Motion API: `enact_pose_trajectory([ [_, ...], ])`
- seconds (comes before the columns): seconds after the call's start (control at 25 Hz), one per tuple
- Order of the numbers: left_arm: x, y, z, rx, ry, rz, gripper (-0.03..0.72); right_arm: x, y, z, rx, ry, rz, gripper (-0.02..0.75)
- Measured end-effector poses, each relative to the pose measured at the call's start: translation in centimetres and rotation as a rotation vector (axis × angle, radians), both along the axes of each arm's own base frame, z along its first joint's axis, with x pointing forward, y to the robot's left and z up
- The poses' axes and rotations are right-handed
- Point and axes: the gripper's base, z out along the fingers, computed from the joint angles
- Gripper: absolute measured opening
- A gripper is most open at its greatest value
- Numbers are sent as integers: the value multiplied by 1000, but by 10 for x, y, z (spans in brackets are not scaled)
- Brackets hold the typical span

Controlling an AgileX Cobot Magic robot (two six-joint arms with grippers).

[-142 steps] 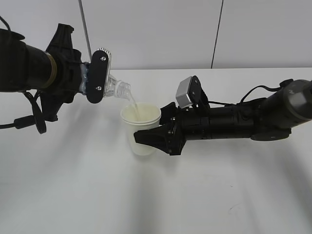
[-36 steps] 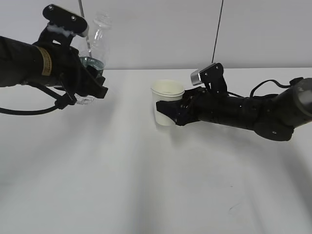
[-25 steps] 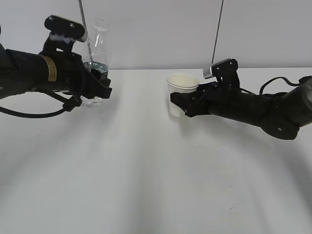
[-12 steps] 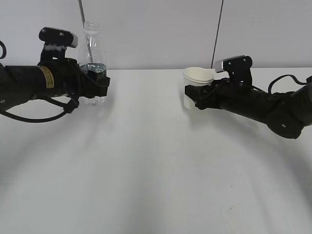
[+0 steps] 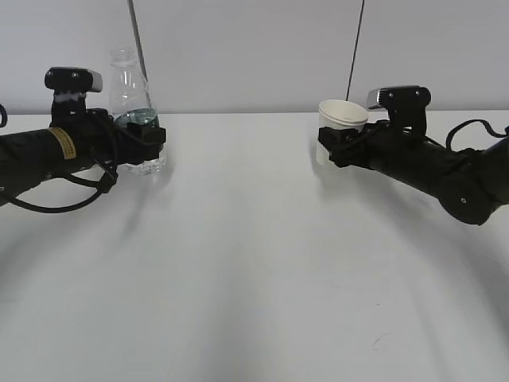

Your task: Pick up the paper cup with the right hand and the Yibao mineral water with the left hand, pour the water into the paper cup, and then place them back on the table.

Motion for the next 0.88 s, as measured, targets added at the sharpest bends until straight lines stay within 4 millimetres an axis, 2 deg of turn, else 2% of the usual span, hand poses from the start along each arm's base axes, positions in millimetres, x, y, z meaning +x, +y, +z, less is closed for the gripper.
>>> enact_pose_trajectory([
  [0.2, 4, 8, -16, -27, -18, -4, 353, 2, -4, -1, 27, 2, -61, 543],
  [0.6, 7, 8, -51, -50, -57, -18, 353, 3, -7, -7, 32, 14, -92, 543],
  [0.88, 10, 9, -62, -57, -68, -10, 353, 3, -8, -6, 35, 12, -103, 543],
])
